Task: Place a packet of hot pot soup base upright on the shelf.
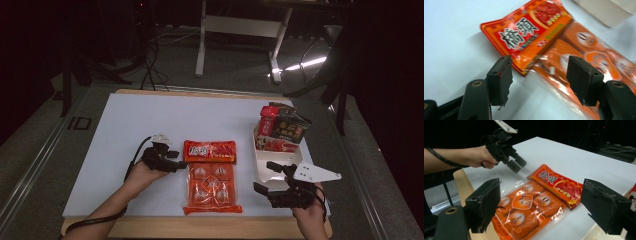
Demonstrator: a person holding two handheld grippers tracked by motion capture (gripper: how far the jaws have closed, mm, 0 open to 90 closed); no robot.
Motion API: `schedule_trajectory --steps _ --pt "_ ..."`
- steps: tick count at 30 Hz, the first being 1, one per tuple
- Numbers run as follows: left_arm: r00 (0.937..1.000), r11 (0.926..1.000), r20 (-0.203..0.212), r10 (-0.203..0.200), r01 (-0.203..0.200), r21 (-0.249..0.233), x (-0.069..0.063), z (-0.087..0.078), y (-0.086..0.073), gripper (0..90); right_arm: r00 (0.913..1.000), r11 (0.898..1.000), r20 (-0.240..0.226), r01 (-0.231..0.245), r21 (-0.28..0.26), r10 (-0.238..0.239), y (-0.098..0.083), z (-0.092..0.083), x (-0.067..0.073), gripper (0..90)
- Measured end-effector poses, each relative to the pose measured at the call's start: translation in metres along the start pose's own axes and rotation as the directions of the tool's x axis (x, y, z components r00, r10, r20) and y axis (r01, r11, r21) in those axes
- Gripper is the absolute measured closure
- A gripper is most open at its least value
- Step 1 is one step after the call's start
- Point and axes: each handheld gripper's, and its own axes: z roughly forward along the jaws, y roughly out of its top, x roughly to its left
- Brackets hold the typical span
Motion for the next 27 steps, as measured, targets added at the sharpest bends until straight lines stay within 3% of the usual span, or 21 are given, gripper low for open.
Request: schedule_trajectory --steps 7,11,15,24,26,27 --pt "0.9975 0.9987 -0.048 -0.052 0.051 -0.003 0.017 0.016 0.007 38.4 0.9984 0.998 -0.010 0.055 -0.031 -0.056 0.001 -0.001 0.004 14.4" --pt "0.9950 0.9958 -0.039 -0.092 0.092 -0.007 0.027 0.024 0.010 38.5 0.9986 0.999 0.008 0.053 -0.010 -0.053 0.000 0.001 0.003 13.8" --pt "0.9934 0.9944 -0.046 -0.105 0.105 0.008 0.033 0.031 0.014 40.1 0.9980 0.998 0.015 0.062 0.004 -0.062 -0.001 0.003 0.005 13.8" --pt "0.9945 0.9939 0.019 -0.103 0.102 0.041 0.033 0.045 0.014 53.3 0.9976 0.998 0.011 0.068 0.011 -0.068 -0.001 0.004 0.007 13.9" --pt "0.9958 0.9950 0.017 -0.090 0.090 0.043 0.031 0.047 0.015 55.9 0.9976 0.998 0.010 0.068 0.011 -0.068 -0.001 0.004 0.007 13.9" --pt "0.9943 0.9945 0.047 -0.096 0.093 0.047 0.030 0.049 0.015 57.4 0.9978 0.998 0.010 0.066 0.011 -0.066 -0.001 0.004 0.007 13.9"
